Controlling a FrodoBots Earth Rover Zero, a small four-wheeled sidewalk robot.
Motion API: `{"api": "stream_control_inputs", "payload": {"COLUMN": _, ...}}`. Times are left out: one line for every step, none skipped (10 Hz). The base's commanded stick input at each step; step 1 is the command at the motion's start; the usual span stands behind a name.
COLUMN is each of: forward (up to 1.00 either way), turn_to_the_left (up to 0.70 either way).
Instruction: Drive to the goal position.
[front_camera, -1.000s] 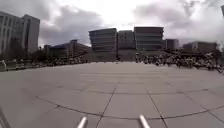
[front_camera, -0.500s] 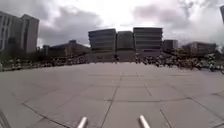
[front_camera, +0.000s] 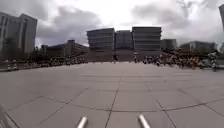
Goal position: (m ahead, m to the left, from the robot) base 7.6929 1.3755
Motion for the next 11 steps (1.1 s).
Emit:
{"api": "stream_control_inputs", "payload": {"forward": 0.70, "turn_to_the_left": 0.00}}
{"api": "stream_control_inputs", "payload": {"forward": 0.70, "turn_to_the_left": 0.00}}
{"api": "stream_control_inputs", "payload": {"forward": 0.70, "turn_to_the_left": 0.00}}
{"api": "stream_control_inputs", "payload": {"forward": 0.70, "turn_to_the_left": 0.00}}
{"api": "stream_control_inputs", "payload": {"forward": 0.70, "turn_to_the_left": 0.00}}
{"api": "stream_control_inputs", "payload": {"forward": 0.70, "turn_to_the_left": 0.00}}
{"api": "stream_control_inputs", "payload": {"forward": 0.70, "turn_to_the_left": 0.00}}
{"api": "stream_control_inputs", "payload": {"forward": 0.70, "turn_to_the_left": 0.00}}
{"api": "stream_control_inputs", "payload": {"forward": 0.70, "turn_to_the_left": 0.00}}
{"api": "stream_control_inputs", "payload": {"forward": 0.70, "turn_to_the_left": 0.00}}
{"api": "stream_control_inputs", "payload": {"forward": 0.70, "turn_to_the_left": 0.00}}
